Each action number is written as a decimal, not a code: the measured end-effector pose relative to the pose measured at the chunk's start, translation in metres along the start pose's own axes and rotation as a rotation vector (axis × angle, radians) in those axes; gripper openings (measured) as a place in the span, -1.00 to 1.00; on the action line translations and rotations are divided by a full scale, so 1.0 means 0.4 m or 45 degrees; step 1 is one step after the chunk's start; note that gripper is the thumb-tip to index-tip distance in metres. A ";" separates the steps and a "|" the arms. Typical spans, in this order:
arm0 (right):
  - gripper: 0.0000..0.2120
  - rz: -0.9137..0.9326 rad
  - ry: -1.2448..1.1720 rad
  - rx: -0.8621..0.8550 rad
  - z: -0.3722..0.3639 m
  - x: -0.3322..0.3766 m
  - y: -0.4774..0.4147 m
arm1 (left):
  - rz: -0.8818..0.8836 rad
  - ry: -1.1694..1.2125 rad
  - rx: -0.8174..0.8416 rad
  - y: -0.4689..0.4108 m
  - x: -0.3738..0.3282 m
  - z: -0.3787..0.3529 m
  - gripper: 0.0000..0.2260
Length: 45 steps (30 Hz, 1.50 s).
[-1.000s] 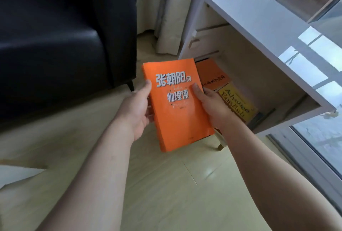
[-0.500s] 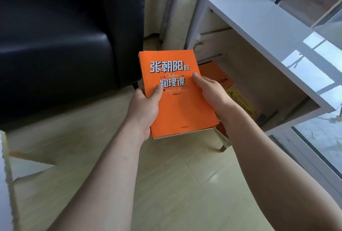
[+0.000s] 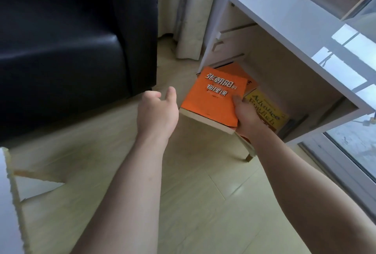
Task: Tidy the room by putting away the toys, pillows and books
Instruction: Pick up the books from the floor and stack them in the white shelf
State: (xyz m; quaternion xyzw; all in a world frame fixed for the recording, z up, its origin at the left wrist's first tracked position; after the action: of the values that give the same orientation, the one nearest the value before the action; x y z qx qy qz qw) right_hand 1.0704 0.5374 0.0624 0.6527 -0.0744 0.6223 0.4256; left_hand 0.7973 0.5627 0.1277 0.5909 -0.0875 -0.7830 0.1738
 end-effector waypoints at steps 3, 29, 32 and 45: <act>-0.60 -0.072 -0.107 -0.223 0.037 -0.028 -0.075 | 0.112 0.121 0.070 0.001 0.005 0.005 -0.66; -0.08 0.425 1.294 -0.199 -0.113 0.043 -0.343 | 0.335 0.166 0.164 -0.120 0.097 -0.049 -0.79; -0.05 0.507 1.414 -0.134 -0.146 -0.018 -0.340 | 0.331 0.159 0.192 -0.123 0.103 -0.067 -0.76; -0.29 0.512 1.768 -0.367 -0.132 0.011 -0.354 | 0.352 0.123 0.242 -0.121 0.114 -0.086 -0.67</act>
State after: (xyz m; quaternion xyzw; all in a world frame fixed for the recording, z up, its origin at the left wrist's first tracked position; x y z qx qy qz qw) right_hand 1.1207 0.6622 -0.0066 0.0196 0.0129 0.9423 0.3341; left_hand 0.8109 0.5928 0.0606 0.6240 -0.2332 -0.7104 0.2273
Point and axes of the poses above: each hand's wrist, its own y-axis away from the middle knuckle, its own z-axis out of the back of the hand, x = y × z, the point moved 6 cm from there along -y, towards the middle knuckle, and after that the axes turned 6 degrees about -x, right-handed, at the moved point
